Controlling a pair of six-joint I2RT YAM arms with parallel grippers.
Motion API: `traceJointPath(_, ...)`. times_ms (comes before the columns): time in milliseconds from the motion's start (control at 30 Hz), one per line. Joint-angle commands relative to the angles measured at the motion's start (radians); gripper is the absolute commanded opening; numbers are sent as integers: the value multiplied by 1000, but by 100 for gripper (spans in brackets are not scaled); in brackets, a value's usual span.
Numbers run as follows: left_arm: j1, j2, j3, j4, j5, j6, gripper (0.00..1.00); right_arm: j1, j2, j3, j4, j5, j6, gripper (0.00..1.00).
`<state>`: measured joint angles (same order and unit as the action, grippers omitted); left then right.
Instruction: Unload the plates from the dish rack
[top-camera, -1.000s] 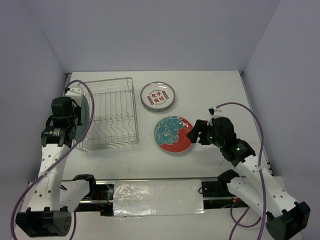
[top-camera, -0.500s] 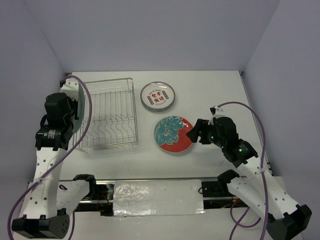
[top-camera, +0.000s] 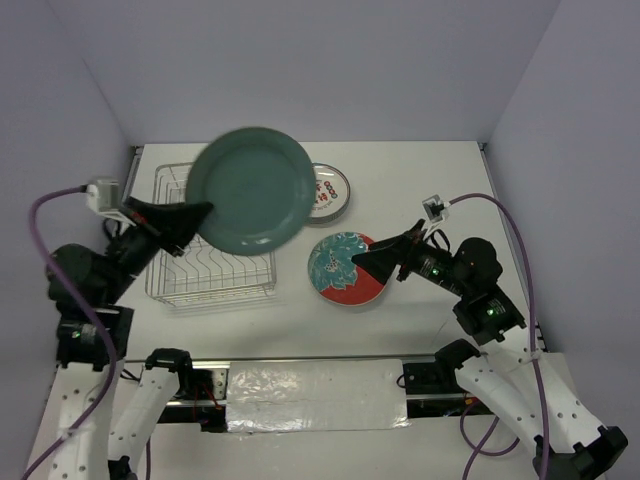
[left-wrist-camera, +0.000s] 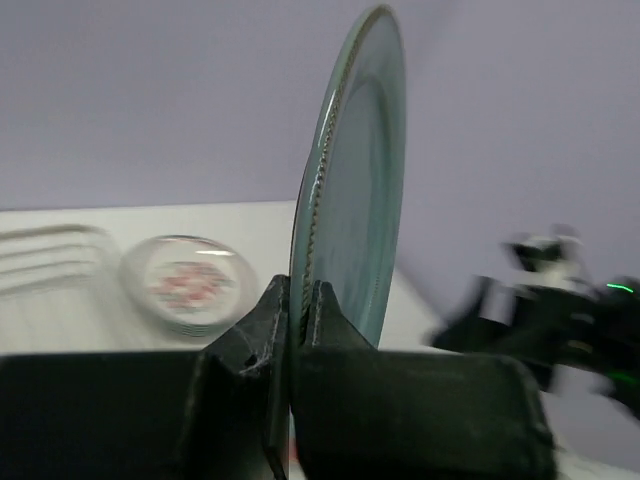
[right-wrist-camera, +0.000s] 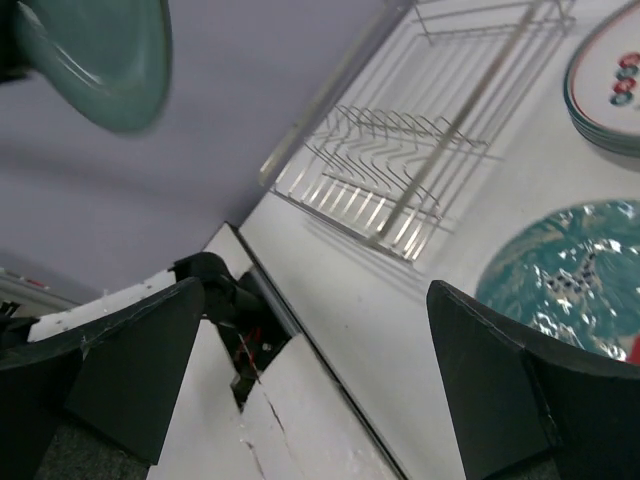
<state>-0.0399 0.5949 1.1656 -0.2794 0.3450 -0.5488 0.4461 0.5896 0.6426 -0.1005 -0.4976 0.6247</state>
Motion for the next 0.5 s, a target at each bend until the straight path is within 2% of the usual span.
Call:
traceJointPath(0,-8,-42,-288,577,419,-587,0,9,10,42,194,-73,75,100)
traceJointPath(33,-8,-61,-335,638,410,-691,0,12,9,35,205,-67,81,100)
traceJointPath(67,-8,-79,-362,664,404,-706,0,13,1,31,214,-53,93,100)
traceJointPath(267,-8,-136,-394,562,396,-651,0,13,-10,-14,288,-36,127,99)
traceJointPath(467,-8,-119,-458,631,463,-708,0,23,42,-12,323,-27,151,98)
